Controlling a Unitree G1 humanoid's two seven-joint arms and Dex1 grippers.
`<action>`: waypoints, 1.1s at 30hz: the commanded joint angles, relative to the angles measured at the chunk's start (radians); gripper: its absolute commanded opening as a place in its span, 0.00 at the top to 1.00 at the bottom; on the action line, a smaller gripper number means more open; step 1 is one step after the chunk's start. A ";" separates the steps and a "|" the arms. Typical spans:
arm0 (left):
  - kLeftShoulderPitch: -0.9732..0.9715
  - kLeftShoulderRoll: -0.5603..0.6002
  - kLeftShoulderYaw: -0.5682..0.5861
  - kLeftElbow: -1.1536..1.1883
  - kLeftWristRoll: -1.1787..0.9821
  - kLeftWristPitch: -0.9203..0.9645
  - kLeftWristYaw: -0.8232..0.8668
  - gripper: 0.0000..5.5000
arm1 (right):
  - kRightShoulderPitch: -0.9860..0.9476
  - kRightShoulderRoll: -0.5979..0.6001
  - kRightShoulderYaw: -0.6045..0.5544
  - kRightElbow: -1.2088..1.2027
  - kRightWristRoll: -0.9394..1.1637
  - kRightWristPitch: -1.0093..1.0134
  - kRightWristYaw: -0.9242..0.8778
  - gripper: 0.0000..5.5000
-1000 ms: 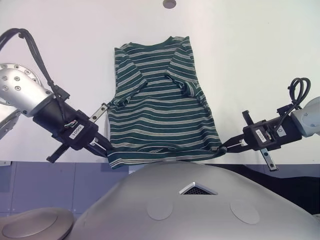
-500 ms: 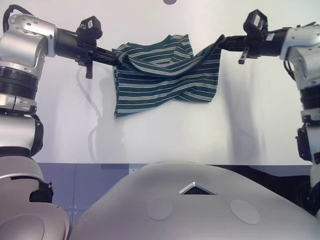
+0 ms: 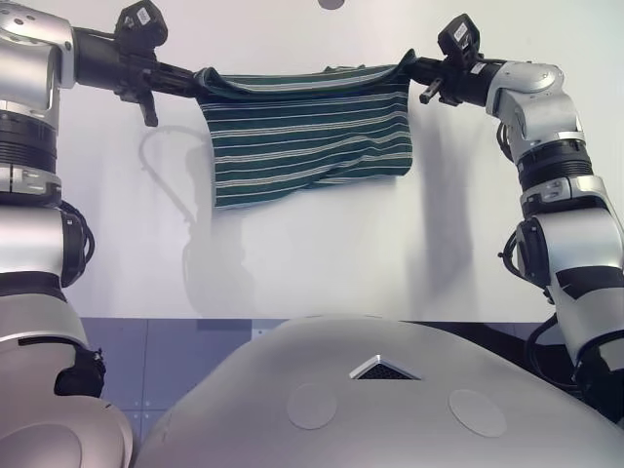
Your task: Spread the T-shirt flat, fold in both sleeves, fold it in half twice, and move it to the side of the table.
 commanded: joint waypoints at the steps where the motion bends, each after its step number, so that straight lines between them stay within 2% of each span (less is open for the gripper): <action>1: -0.065 0.018 0.004 0.080 0.072 -0.063 0.002 1.00 | -0.061 0.052 -0.015 0.065 -0.030 -0.021 -0.034 1.00; 7: -0.006 -0.014 0.015 0.124 0.138 -0.101 0.091 1.00 | -0.135 0.160 -0.049 0.162 -0.046 -0.036 -0.117 1.00; 12: 0.014 -0.021 0.022 0.145 0.172 -0.129 0.137 1.00 | -0.146 0.195 -0.054 0.215 -0.071 -0.037 -0.152 1.00; 13: 0.011 -0.029 0.025 0.156 0.183 -0.131 0.167 1.00 | -0.148 0.197 -0.056 0.228 -0.078 -0.030 -0.171 0.95; 18: -0.027 -0.070 0.084 0.224 0.181 -0.073 0.272 0.83 | -0.158 0.204 -0.085 0.268 -0.087 0.030 -0.232 0.78; 26: 0.008 -0.120 0.204 0.223 0.140 -0.008 0.425 0.58 | -0.186 0.236 -0.269 0.284 0.026 0.073 -0.407 0.52; 28: 0.070 -0.129 0.236 0.102 0.071 0.002 0.356 0.51 | -0.170 0.247 -0.277 0.251 0.028 0.022 -0.400 0.44; 29: 0.110 -0.131 0.242 0.035 0.047 -0.020 0.326 0.48 | -0.153 0.251 -0.258 0.223 0.012 -0.013 -0.373 0.44; 33: 0.279 -0.153 0.288 -0.262 -0.105 -0.086 0.206 0.47 | -0.103 0.255 -0.201 0.107 -0.032 -0.131 -0.312 0.44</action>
